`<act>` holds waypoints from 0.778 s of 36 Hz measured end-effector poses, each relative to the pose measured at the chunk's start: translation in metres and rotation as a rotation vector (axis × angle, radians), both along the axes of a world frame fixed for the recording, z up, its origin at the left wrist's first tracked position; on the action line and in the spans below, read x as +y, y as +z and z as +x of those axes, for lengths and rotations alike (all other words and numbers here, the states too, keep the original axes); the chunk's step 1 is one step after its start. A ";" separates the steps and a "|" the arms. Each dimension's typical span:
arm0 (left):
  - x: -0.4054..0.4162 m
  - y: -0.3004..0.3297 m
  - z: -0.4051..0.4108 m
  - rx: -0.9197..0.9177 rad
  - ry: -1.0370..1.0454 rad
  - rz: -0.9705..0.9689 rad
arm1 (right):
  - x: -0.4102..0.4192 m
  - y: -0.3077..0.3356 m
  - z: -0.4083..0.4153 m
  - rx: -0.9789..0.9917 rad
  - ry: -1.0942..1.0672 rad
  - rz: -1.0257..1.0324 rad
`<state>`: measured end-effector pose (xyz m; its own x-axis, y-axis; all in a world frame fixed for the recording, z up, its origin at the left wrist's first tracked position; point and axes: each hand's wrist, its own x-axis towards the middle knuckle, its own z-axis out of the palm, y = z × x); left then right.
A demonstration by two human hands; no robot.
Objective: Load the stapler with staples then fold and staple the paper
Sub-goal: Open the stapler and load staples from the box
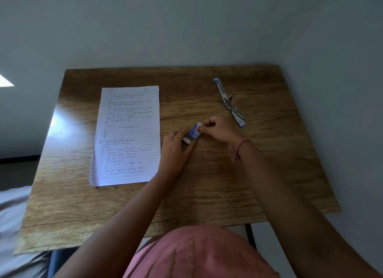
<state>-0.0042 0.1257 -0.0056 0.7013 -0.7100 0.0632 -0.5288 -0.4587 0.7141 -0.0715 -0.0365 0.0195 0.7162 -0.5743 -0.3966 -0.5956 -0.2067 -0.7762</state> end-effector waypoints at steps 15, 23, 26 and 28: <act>0.014 0.004 -0.012 0.040 0.026 -0.030 | -0.008 0.002 -0.001 0.007 0.015 -0.026; 0.020 0.005 -0.016 0.017 -0.003 -0.036 | -0.017 0.008 -0.034 -0.011 -0.001 -0.100; 0.020 0.006 -0.017 0.028 -0.006 -0.038 | -0.018 0.008 -0.066 -0.010 0.013 -0.159; 0.020 0.005 -0.018 0.027 -0.003 -0.040 | -0.015 0.008 -0.087 -0.021 0.000 -0.121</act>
<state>-0.0219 0.1455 -0.0001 0.7009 -0.7095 0.0727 -0.5102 -0.4276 0.7462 -0.1581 -0.0515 0.0280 0.7235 -0.6174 -0.3086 -0.5792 -0.2999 -0.7580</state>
